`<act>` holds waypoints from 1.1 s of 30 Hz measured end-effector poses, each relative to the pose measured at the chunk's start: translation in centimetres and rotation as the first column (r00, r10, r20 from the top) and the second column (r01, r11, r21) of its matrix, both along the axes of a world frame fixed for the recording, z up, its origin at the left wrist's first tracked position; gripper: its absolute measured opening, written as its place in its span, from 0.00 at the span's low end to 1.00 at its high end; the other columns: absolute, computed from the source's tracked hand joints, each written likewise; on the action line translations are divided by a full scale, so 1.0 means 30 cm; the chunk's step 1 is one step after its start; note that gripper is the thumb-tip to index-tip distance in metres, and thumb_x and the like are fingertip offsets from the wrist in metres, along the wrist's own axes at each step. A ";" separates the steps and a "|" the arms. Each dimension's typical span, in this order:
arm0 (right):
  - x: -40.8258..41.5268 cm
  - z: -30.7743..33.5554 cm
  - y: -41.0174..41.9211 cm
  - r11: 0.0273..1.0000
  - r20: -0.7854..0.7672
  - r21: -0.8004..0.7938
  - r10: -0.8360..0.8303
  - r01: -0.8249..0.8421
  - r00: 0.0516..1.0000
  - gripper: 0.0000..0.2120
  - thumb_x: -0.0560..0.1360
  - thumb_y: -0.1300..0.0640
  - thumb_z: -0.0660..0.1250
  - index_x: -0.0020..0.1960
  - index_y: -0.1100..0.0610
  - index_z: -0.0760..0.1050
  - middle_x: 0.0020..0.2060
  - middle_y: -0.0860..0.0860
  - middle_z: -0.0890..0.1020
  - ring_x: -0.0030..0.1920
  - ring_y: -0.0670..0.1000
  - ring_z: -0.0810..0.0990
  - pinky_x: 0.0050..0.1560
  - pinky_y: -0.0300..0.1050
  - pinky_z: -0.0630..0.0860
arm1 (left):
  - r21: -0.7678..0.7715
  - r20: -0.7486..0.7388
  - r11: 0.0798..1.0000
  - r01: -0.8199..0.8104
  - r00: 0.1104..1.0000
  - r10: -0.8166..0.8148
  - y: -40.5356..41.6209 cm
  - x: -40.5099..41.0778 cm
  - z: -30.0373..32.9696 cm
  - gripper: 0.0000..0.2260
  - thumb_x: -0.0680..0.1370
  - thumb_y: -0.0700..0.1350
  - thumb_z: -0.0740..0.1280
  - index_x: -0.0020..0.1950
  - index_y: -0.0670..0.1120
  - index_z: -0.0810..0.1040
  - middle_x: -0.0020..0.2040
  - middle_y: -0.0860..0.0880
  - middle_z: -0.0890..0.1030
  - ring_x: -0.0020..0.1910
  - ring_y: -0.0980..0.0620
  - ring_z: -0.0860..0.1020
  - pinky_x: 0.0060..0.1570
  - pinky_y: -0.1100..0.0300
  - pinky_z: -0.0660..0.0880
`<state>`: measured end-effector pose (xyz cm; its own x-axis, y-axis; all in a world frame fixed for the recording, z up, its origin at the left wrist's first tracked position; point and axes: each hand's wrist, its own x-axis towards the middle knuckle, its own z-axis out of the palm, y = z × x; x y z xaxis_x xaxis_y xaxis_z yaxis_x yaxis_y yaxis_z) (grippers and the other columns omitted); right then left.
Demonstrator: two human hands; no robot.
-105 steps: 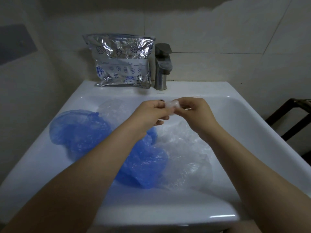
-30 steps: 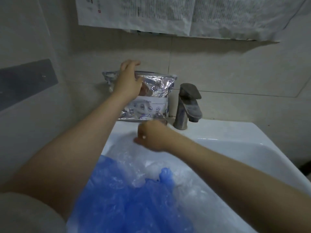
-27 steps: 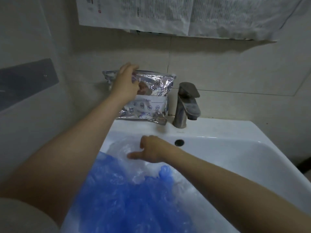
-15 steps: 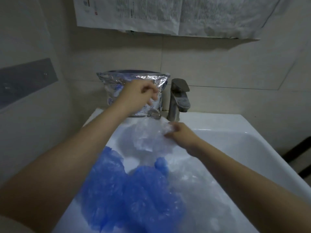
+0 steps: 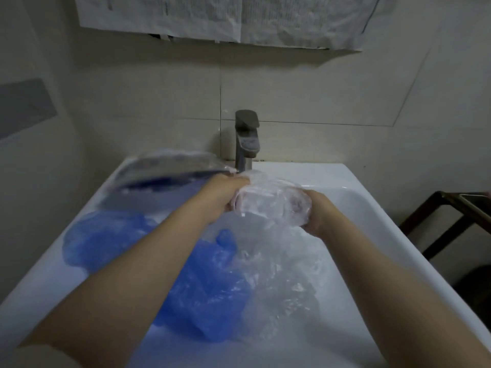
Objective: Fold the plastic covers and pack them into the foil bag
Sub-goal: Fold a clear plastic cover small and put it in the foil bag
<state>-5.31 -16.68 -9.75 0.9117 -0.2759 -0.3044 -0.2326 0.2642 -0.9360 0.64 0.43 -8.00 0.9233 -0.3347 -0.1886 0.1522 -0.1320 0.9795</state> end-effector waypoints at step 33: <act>0.473 0.428 0.318 0.232 0.177 -0.966 0.253 0.118 0.951 0.14 0.75 0.68 0.60 0.59 0.64 0.74 0.54 0.63 0.80 0.55 0.62 0.79 0.55 0.52 0.75 | 0.437 0.684 0.843 -0.314 0.724 -0.085 0.278 0.202 0.040 0.08 0.76 0.41 0.65 0.50 0.39 0.80 0.56 0.44 0.72 0.53 0.46 0.73 0.52 0.62 0.66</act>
